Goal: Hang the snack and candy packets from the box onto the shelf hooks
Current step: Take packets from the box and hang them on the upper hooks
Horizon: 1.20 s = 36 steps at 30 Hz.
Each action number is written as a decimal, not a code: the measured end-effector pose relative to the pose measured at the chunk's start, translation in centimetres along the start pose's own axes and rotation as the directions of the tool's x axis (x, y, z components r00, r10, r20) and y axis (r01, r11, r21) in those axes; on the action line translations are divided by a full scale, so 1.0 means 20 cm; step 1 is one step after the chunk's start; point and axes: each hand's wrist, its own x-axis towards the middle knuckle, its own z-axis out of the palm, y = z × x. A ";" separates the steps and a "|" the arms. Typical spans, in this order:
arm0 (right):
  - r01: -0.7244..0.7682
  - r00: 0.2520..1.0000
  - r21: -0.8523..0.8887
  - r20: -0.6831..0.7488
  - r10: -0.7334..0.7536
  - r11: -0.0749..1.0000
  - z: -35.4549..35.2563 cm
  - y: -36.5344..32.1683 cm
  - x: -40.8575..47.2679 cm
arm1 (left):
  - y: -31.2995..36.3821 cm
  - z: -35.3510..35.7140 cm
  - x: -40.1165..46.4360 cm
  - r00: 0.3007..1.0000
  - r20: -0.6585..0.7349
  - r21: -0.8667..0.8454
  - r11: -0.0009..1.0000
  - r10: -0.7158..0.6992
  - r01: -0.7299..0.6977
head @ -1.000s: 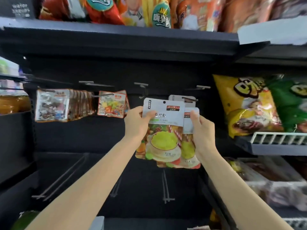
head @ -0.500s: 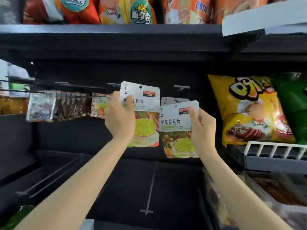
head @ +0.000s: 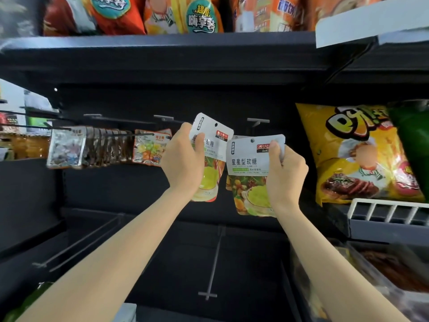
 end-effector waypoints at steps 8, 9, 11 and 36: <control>0.057 0.998 -0.097 -0.020 -0.059 0.994 0.02 0.04 0.06 | 0.00 0.02 -0.03 1.000 -0.001 0.001 1.000 0.002 -0.002; 0.082 0.995 -0.124 -0.038 -0.088 0.989 0.03 0.06 0.07 | 0.00 0.02 -0.03 1.000 0.000 0.008 1.000 -0.003 0.003; 0.149 0.989 -0.209 0.026 -0.147 0.967 0.04 0.10 0.10 | -0.01 0.02 -0.02 1.000 0.003 0.021 1.000 -0.009 0.009; 0.114 0.992 0.136 0.042 -0.121 0.984 0.00 0.07 0.08 | 0.00 -0.10 -0.09 0.954 0.275 -0.500 0.865 0.118 0.037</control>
